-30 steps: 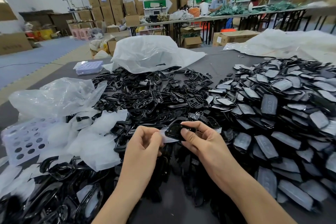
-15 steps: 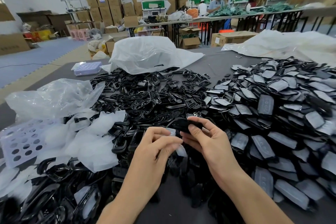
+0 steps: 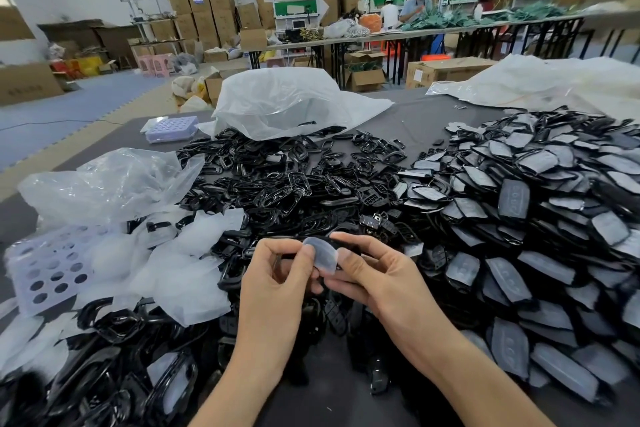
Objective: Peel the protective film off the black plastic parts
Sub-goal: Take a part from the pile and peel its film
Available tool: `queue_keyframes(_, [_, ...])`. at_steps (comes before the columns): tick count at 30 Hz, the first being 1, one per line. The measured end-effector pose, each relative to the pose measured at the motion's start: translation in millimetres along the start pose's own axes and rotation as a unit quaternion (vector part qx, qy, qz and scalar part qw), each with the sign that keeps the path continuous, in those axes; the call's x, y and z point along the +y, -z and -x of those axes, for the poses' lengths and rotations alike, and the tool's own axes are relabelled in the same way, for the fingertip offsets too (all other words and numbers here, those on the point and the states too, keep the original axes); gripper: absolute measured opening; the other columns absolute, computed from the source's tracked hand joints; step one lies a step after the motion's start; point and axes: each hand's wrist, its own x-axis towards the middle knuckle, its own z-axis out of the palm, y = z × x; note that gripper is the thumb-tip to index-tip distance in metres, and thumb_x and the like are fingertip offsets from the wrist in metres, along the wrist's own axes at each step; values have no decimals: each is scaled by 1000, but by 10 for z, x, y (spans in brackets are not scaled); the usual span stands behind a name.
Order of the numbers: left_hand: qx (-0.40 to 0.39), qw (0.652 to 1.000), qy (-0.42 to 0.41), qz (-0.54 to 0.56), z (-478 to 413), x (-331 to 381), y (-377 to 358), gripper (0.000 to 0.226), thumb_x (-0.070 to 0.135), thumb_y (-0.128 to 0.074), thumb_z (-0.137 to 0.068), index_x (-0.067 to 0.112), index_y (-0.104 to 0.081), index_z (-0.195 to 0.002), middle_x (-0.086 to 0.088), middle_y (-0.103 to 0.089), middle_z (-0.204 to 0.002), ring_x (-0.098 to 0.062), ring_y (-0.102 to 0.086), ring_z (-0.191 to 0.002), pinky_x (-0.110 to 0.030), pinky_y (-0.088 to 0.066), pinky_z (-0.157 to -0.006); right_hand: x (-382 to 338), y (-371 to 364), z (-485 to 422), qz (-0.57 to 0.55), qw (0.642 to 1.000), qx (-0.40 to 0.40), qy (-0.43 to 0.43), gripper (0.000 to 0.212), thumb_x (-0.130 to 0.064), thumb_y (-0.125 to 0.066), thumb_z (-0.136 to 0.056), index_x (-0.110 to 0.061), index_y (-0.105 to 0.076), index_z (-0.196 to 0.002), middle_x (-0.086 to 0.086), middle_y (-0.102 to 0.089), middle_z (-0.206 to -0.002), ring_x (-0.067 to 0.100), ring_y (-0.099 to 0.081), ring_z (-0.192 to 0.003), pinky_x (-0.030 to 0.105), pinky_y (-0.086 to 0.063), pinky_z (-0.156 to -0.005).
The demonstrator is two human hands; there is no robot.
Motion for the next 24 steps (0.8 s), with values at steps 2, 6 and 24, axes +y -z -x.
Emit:
queue_keyframes(2, [-7, 999, 18, 27, -19, -14, 1, 9, 13, -64, -95, 17, -62, -103, 0, -69, -76, -15, -61, -58, -23, -54, -60, 5, -22, -1, -7, 1000, -4, 0, 23, -31, -71, -86, -28, -77, -108, 11, -77, -110, 26, -74, -102, 25, -59, -84])
queue_keyframes(6, [-54, 998, 21, 24, -40, -33, 15, 17, 15, -61, -96, 29, -71, -100, -1, -70, -83, -16, -59, -63, -30, -54, -65, -7, -53, 10, -14, 1000, -11, 2, 26, -33, -71, -83, -25, -78, -107, 9, -76, -113, 28, -74, -102, 26, -59, -83])
queue_keyframes(24, [-87, 996, -16, -21, 15, 69, 8, 15, 10, -64, -94, 22, -71, -98, 3, -63, -64, -8, -62, -62, -13, -49, -64, -24, -22, -6, 28, 997, 63, 41, 19, -30, -69, -82, -20, -78, -95, 12, -77, -96, 21, -75, -80, 21, -58, -71])
